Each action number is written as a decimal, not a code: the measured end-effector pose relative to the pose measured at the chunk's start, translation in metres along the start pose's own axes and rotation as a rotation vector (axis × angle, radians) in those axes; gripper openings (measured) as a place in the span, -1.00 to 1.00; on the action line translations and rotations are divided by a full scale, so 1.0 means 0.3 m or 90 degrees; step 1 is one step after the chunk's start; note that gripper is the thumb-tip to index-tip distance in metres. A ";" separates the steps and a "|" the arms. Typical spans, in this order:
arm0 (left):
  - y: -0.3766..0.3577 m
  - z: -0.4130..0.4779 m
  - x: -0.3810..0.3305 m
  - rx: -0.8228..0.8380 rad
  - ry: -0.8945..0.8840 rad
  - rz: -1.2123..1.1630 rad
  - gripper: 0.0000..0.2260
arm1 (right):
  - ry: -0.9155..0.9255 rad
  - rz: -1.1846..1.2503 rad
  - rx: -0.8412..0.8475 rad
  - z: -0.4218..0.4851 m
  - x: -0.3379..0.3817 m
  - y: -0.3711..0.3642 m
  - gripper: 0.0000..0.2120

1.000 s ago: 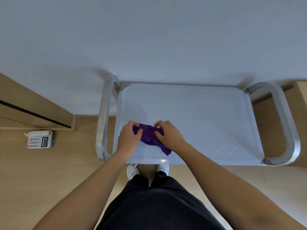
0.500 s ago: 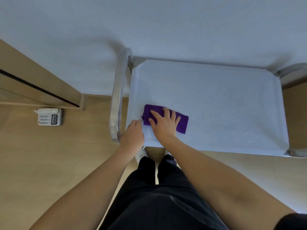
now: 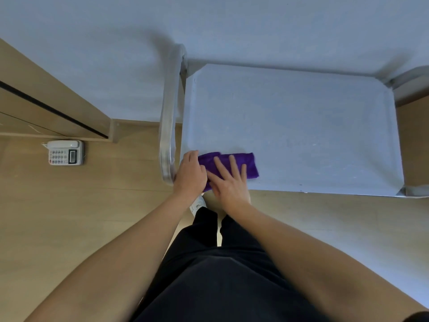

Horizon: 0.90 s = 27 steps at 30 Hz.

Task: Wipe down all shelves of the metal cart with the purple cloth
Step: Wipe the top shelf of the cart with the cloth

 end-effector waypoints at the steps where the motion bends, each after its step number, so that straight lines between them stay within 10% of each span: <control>1: 0.004 0.002 0.005 -0.006 0.010 0.000 -0.60 | 0.023 -0.008 0.017 0.010 0.043 -0.025 -0.46; 8: 0.001 0.009 0.053 -0.033 0.021 0.022 -0.62 | 0.054 -0.019 0.032 0.036 0.027 -0.013 -0.52; 16: -0.006 0.007 0.052 0.003 0.034 0.043 -0.55 | -0.187 -0.008 -0.023 0.075 -0.168 0.092 -0.53; 27: 0.034 0.007 0.066 -0.061 0.090 -0.008 -0.56 | 0.008 -0.013 0.058 0.195 0.017 0.018 -0.48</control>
Point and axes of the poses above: each hand's wrist, its own z-axis towards the middle knuckle, its own y-axis out of the back of the hand, x = y × z, the point moved 5 cm from there along z, towards the middle knuckle, and after that the axes turned 15 degrees about z, right-handed, at the moved point
